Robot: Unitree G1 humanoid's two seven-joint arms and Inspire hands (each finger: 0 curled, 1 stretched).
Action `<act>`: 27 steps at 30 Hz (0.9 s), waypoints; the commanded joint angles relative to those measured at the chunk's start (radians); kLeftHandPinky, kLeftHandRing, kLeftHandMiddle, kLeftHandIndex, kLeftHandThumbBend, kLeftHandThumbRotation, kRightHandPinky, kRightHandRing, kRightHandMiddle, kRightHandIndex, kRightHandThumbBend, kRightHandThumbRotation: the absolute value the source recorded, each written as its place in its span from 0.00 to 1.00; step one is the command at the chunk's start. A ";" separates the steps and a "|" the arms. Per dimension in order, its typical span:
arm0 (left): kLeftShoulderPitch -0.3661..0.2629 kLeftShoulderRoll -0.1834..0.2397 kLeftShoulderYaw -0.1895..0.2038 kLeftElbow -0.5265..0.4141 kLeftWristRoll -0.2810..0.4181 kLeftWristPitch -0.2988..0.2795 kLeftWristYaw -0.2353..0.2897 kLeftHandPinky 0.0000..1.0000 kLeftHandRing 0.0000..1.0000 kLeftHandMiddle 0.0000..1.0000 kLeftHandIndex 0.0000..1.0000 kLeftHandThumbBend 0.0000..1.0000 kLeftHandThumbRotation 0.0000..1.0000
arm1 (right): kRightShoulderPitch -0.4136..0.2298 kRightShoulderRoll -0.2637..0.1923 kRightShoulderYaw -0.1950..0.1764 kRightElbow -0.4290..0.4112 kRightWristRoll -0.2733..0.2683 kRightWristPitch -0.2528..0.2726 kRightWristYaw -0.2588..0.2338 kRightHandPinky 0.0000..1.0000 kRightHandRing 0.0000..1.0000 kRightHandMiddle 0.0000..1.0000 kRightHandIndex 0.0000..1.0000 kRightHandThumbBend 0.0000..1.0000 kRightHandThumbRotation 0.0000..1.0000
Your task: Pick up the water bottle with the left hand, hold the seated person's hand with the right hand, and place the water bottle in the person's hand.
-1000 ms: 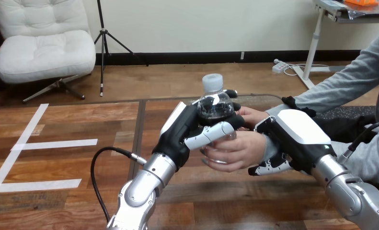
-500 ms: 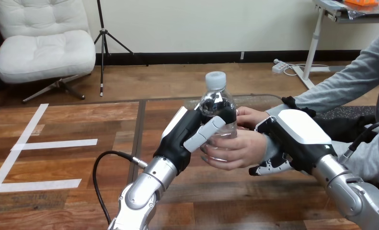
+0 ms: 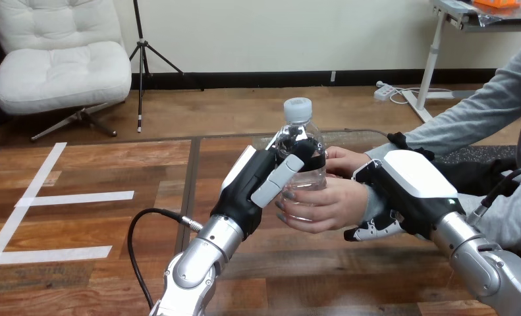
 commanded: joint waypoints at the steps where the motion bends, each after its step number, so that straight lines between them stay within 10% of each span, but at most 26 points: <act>1: -0.048 0.005 0.008 -0.041 -0.011 0.011 0.010 1.00 1.00 1.00 1.00 1.00 0.96 | -0.071 -0.014 -0.033 -0.071 0.026 -0.012 -0.030 0.15 0.19 0.25 0.26 0.77 0.00; 27: -0.008 0.065 0.047 -0.128 -0.065 0.039 0.012 1.00 1.00 1.00 1.00 1.00 0.96 | -0.063 -0.016 -0.033 -0.085 0.030 0.004 -0.022 0.16 0.20 0.26 0.27 0.77 0.00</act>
